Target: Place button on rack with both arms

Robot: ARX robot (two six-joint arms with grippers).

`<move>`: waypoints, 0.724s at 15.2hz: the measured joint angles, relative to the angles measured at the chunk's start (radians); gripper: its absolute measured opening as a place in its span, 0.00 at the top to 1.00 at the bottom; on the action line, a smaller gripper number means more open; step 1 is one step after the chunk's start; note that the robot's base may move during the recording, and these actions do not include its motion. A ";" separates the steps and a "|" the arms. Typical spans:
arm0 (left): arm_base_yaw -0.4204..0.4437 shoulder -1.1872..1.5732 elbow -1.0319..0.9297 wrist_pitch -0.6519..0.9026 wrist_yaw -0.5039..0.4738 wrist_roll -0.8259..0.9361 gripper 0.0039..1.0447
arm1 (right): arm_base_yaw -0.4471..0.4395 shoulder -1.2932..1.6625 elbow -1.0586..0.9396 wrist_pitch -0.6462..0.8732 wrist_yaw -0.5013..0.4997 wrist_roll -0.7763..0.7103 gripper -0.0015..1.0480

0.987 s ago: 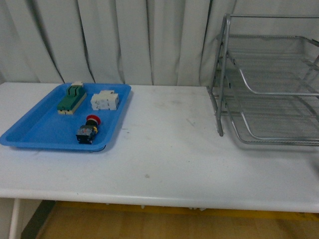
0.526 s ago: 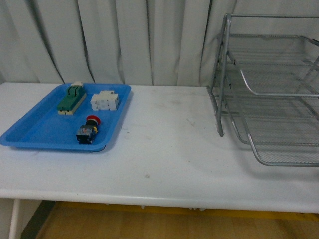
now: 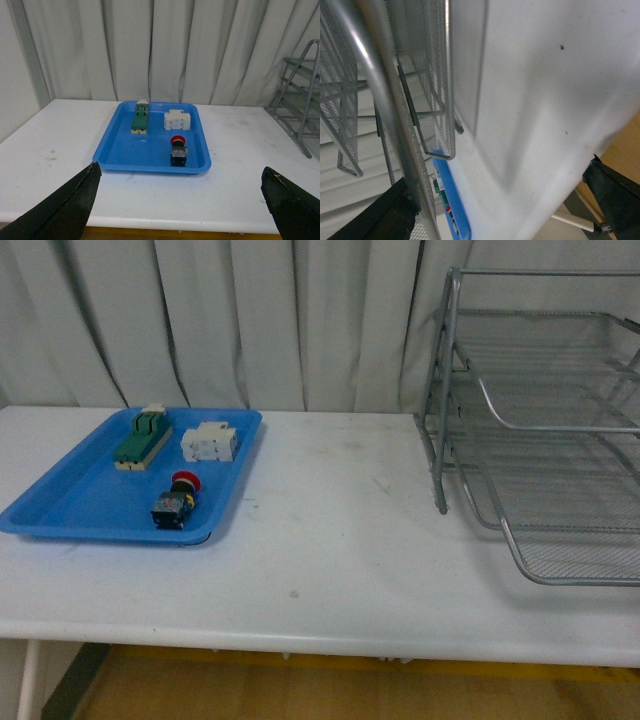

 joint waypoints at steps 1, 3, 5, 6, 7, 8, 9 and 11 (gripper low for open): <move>0.000 0.000 0.000 0.000 0.000 0.000 0.06 | 0.000 -0.009 -0.008 -0.008 0.005 0.002 0.04; 0.000 0.000 0.000 0.000 0.000 0.000 0.06 | 0.002 -0.082 -0.021 -0.015 0.017 0.012 0.06; 0.000 0.000 0.000 0.000 0.000 0.000 0.06 | 0.008 -0.152 -0.023 -0.013 0.021 0.028 0.06; 0.000 0.000 0.000 0.000 0.000 0.000 0.06 | 0.009 -0.164 -0.024 -0.011 0.022 0.031 0.06; 0.000 0.000 0.000 0.000 0.000 0.000 0.06 | 0.010 -0.164 -0.027 -0.013 0.021 0.032 0.06; 0.000 0.000 0.000 0.000 0.000 0.000 0.06 | 0.009 -0.161 -0.036 -0.014 0.021 0.034 0.06; 0.000 0.000 0.000 0.000 0.000 0.000 0.06 | 0.008 -0.155 -0.046 -0.014 0.019 0.035 0.06; 0.000 0.000 0.000 0.000 0.000 0.000 0.06 | -0.001 -0.158 -0.080 -0.014 0.001 0.050 0.06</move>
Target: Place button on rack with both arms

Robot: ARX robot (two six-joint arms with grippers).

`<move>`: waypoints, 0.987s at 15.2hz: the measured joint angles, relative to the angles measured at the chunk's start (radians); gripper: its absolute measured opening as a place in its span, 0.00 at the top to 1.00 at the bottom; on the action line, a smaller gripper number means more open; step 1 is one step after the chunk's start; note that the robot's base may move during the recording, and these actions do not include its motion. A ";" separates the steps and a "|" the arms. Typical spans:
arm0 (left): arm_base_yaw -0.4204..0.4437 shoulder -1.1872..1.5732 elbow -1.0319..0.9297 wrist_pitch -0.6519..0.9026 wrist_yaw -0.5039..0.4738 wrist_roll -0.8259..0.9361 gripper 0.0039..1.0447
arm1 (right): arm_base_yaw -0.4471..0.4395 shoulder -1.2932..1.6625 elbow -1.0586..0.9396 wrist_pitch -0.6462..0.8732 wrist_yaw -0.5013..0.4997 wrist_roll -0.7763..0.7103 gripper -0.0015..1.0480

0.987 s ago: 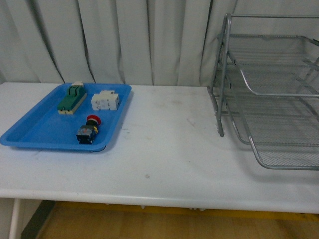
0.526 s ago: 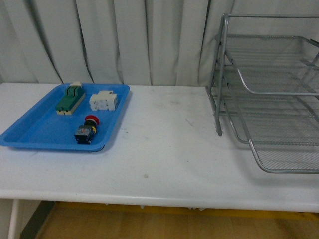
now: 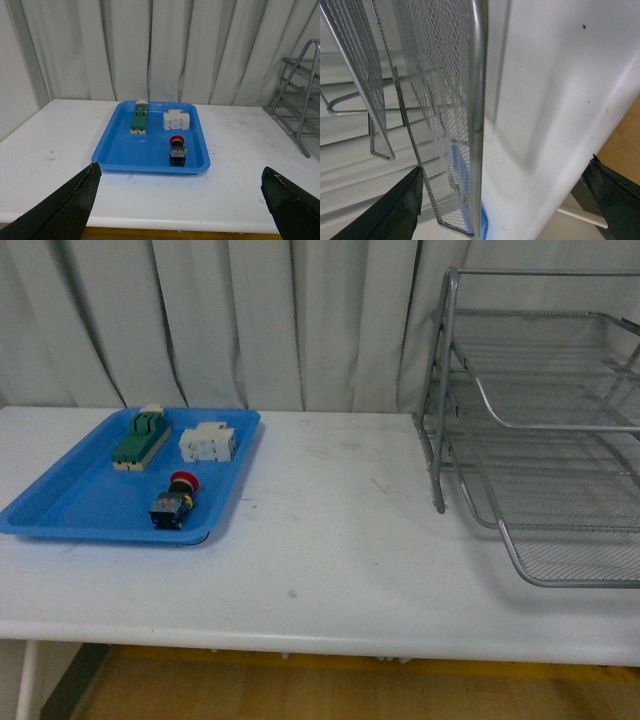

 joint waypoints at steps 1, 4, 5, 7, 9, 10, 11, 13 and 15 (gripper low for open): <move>0.000 0.000 0.000 0.000 0.000 0.000 0.06 | -0.006 -0.019 -0.028 -0.002 -0.013 0.010 0.06; 0.000 0.000 0.000 0.000 0.001 0.000 0.06 | 0.011 -0.425 -0.179 -0.151 0.157 -0.283 0.23; 0.000 0.000 0.000 0.000 0.000 0.000 0.06 | 0.036 -0.700 -0.221 -0.212 0.214 -0.576 0.35; 0.000 0.000 0.000 0.000 0.000 0.000 0.06 | 0.036 -1.095 -0.336 -0.473 0.229 -1.077 0.61; 0.000 0.000 0.000 0.000 0.000 0.000 0.06 | 0.006 -1.492 -0.352 -0.772 0.206 -1.266 0.87; 0.000 0.000 0.000 0.000 0.000 0.000 0.06 | -0.010 -1.659 -0.352 -0.916 0.187 -1.300 0.99; 0.000 0.000 0.000 0.000 0.000 0.000 0.06 | -0.039 -1.832 -0.352 -1.111 0.158 -1.312 0.98; 0.000 0.000 0.000 0.001 0.000 0.000 0.06 | 0.026 -2.010 -0.352 -1.233 0.222 -1.323 0.98; 0.000 0.000 0.000 0.000 0.000 0.000 0.06 | 0.126 -2.034 -0.352 -1.261 0.317 -1.328 0.98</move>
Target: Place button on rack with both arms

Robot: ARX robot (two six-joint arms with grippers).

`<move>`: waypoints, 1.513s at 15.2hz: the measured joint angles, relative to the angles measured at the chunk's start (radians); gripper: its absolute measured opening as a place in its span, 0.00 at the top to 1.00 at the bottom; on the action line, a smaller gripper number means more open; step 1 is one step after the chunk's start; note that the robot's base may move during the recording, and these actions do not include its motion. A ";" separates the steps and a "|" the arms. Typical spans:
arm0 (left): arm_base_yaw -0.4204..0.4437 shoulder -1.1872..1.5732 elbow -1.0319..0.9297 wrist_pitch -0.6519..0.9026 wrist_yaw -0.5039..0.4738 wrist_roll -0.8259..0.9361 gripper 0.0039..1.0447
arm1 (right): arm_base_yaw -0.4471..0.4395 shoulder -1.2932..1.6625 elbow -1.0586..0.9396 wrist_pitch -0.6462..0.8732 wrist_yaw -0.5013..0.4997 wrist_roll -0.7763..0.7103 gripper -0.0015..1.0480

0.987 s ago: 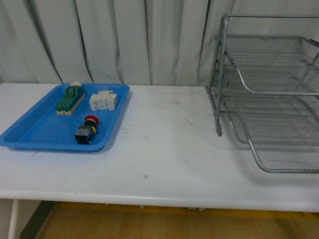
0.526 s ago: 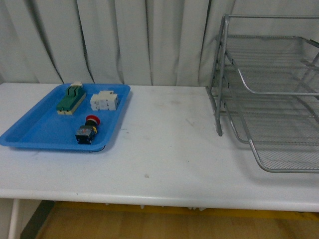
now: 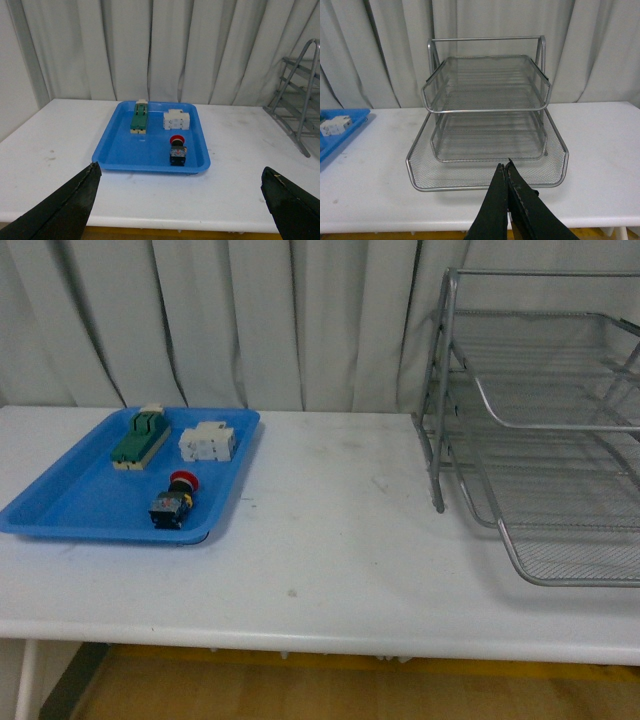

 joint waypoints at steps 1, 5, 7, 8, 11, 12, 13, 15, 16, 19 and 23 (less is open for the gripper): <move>0.000 0.000 0.000 0.000 0.000 0.000 0.06 | 0.035 -0.010 0.000 -0.006 0.037 0.000 0.98; 0.000 0.000 0.000 0.000 0.000 0.000 0.06 | 0.068 -0.015 0.000 -0.014 0.068 0.000 0.98; 0.000 0.000 0.000 0.000 0.000 0.000 0.06 | 0.221 -0.027 0.000 -0.027 0.210 -0.001 0.98; 0.000 0.000 0.000 0.001 0.000 0.000 0.06 | 0.235 -0.027 0.000 -0.030 0.223 -0.003 0.98; 0.000 0.000 0.000 0.000 0.000 0.000 0.06 | 0.230 -0.027 0.000 -0.029 0.234 -0.003 0.98; 0.000 0.000 0.000 0.000 0.000 0.000 0.06 | 0.230 -0.027 0.000 -0.029 0.234 -0.004 0.98; 0.000 0.000 0.000 0.000 0.000 0.000 0.06 | 0.230 -0.027 0.000 -0.029 0.234 -0.004 0.98; 0.000 0.000 0.000 0.000 0.000 0.000 0.06 | 0.230 -0.027 0.000 -0.029 0.234 -0.005 0.74; 0.000 0.000 0.000 0.000 0.000 0.000 0.06 | 0.230 -0.027 0.000 -0.029 0.234 -0.005 0.58; 0.000 0.000 0.000 0.000 0.000 0.000 0.06 | 0.230 -0.027 0.000 -0.029 0.234 -0.005 0.23; -0.054 0.436 0.275 -0.154 -0.067 -0.214 0.06 | 0.230 -0.027 0.000 -0.029 0.234 -0.004 0.06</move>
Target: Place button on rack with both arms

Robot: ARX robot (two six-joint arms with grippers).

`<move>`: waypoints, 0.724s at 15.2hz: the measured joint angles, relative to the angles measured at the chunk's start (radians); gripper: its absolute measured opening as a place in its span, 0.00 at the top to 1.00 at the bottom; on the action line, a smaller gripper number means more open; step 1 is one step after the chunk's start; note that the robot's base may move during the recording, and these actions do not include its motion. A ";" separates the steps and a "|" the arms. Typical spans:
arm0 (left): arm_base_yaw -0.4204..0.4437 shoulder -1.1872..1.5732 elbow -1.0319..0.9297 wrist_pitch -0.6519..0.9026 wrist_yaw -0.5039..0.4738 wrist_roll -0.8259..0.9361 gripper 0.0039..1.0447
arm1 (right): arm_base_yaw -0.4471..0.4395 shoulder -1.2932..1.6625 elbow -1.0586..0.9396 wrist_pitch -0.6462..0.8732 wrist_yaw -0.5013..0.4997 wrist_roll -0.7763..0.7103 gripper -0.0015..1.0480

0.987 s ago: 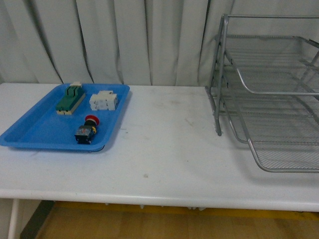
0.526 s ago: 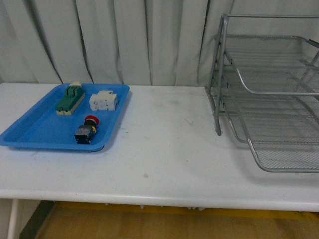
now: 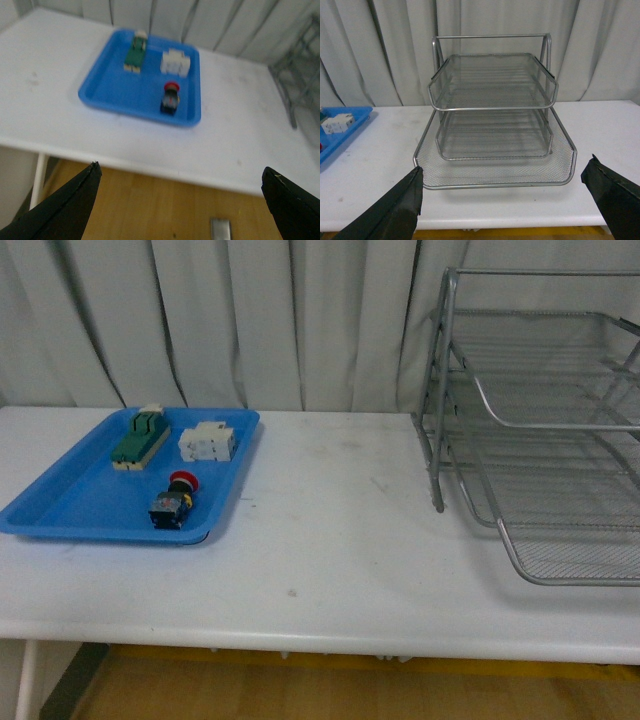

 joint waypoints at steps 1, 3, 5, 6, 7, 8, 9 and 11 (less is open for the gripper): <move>0.010 0.089 0.035 0.093 0.004 0.002 0.06 | 0.000 0.000 0.000 0.000 0.000 0.000 0.06; 0.011 0.389 0.114 0.305 0.043 0.016 0.06 | 0.000 0.000 0.000 0.000 0.000 0.000 0.06; -0.024 0.770 0.251 0.463 0.068 0.049 0.06 | 0.000 0.000 0.000 0.000 0.000 0.000 0.06; -0.045 0.891 0.320 0.476 0.068 0.068 0.06 | 0.000 0.000 0.000 0.000 0.000 0.000 0.06; -0.064 1.037 0.425 0.452 0.068 0.080 0.06 | 0.000 0.000 0.000 0.000 0.000 0.000 0.06; -0.079 1.151 0.509 0.427 0.065 0.103 0.06 | 0.000 0.000 0.000 0.000 0.000 0.000 0.06; -0.095 1.269 0.599 0.393 0.047 0.124 0.06 | 0.000 0.000 0.000 0.000 0.000 0.000 0.06; -0.106 1.475 0.774 0.299 0.024 0.150 0.06 | 0.000 0.000 0.000 0.000 0.000 0.000 0.06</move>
